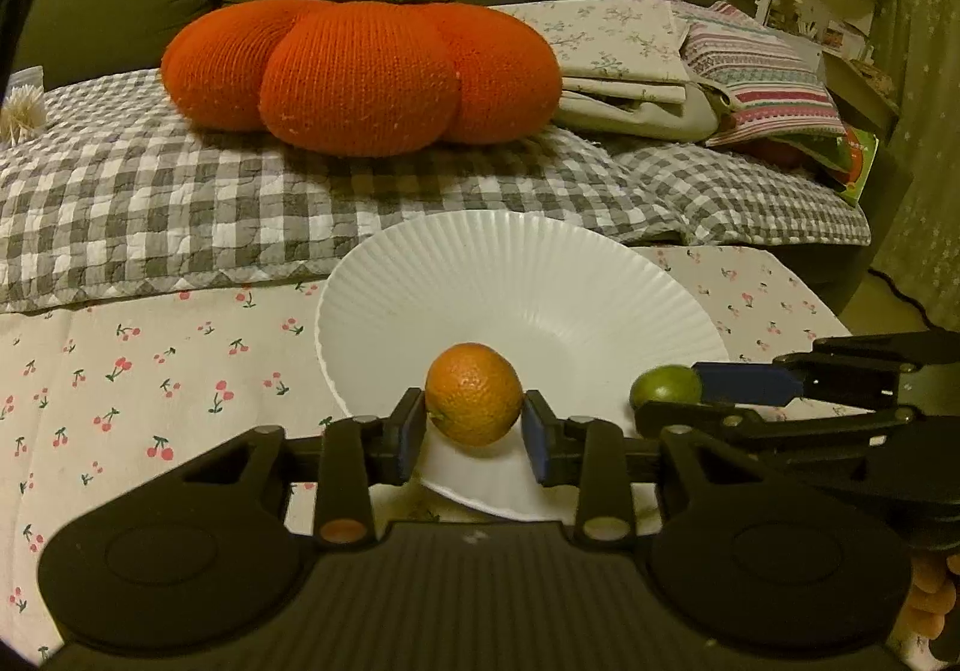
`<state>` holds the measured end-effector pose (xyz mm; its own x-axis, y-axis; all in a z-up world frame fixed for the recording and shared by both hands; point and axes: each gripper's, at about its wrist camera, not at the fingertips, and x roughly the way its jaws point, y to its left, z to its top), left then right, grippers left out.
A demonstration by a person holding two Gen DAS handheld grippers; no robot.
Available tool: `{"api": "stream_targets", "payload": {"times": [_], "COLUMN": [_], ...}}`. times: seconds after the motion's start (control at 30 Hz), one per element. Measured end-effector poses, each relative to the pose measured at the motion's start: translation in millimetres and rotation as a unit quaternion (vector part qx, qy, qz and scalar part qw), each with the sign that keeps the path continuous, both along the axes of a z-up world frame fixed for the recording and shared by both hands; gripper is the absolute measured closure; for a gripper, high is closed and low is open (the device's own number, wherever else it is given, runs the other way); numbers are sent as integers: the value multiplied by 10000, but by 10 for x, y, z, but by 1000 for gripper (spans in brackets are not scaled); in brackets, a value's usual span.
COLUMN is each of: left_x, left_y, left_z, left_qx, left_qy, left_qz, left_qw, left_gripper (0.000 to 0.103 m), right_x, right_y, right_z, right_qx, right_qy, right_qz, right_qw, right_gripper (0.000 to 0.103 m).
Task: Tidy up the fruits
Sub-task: 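Open both tools to drop the orange and lime onto the plate, then move both open tools back to the fruit pile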
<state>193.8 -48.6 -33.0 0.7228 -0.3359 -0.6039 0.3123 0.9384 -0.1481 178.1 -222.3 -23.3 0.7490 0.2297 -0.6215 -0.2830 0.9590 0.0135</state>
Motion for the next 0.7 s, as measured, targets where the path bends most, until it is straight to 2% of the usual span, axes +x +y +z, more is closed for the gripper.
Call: {"api": "stream_targets", "payload": {"times": [0.07, 0.1, 0.13, 0.17, 0.43, 0.7], "left_x": [-16, -25, -26, -27, -135, -365], "left_y": [12, 17, 26, 43, 253, 334], "left_z": [32, 52, 68, 81, 195, 274], "left_qx": [-18, 6, 8, -19, -237, -211], "left_qy": [-50, -92, -96, -75, 58, 272], "left_qz": [53, 109, 130, 144, 457, 633], "left_qw": [10000, 9999, 9999, 9999, 9987, 9974], "left_gripper": [45, 43, 43, 43, 43, 43], "right_x": [0, -6, -15, -33, -73, -185], "right_y": [15, 12, 7, -5, -136, -181], "right_z": [-22, -19, -4, 23, 153, 207], "right_qx": [-63, -61, -45, -7, 406, 693], "right_qy": [57, 62, 35, -17, 9, 256], "right_qz": [32, 41, 27, 3, -270, -581], "right_qw": [10000, 10000, 10000, 10000, 9988, 9956], "right_gripper": [66, 61, 52, 50, 50, 49]}}
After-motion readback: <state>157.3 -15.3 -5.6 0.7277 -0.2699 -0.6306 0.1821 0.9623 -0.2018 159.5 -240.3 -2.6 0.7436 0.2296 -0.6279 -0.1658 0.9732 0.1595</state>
